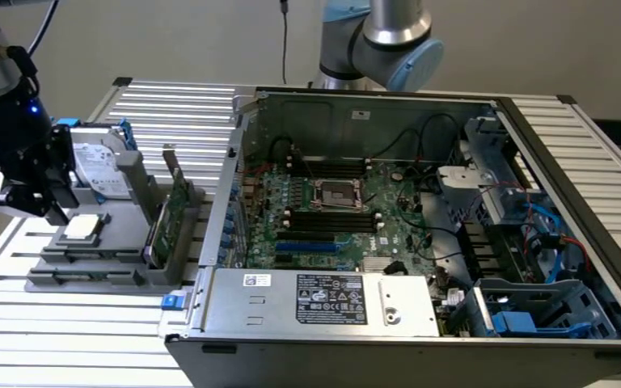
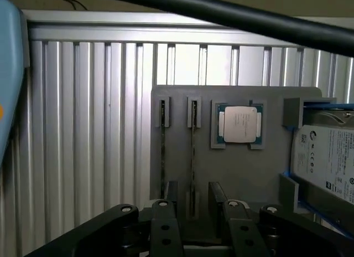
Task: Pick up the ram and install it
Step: 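Pick up the ram and move it above insertion slot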
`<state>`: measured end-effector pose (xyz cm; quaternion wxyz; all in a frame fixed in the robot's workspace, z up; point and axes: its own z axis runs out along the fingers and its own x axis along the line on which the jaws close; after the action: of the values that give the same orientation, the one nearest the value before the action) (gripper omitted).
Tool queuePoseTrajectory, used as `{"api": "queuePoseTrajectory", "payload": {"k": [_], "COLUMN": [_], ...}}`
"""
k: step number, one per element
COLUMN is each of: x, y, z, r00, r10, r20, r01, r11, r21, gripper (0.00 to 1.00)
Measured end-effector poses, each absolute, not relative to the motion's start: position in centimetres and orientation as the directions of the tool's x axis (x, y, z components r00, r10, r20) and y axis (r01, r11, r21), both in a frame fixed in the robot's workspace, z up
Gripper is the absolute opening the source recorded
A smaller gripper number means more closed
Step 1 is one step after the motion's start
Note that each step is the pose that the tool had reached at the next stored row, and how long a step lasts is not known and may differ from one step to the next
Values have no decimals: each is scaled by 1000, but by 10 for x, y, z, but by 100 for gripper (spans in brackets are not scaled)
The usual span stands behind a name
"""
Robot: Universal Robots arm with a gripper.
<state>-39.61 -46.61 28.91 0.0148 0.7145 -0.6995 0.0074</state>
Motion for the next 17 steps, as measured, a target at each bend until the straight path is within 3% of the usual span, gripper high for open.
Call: {"api": "queuePoseTrajectory", "payload": {"k": [17], "x": [-394], "y": [-498], "z": [258], "r00": [21], "r10": [-999], "r20": [31], "r01": [-1000], "r11": [-21], "r21": [11], "gripper": [36]}}
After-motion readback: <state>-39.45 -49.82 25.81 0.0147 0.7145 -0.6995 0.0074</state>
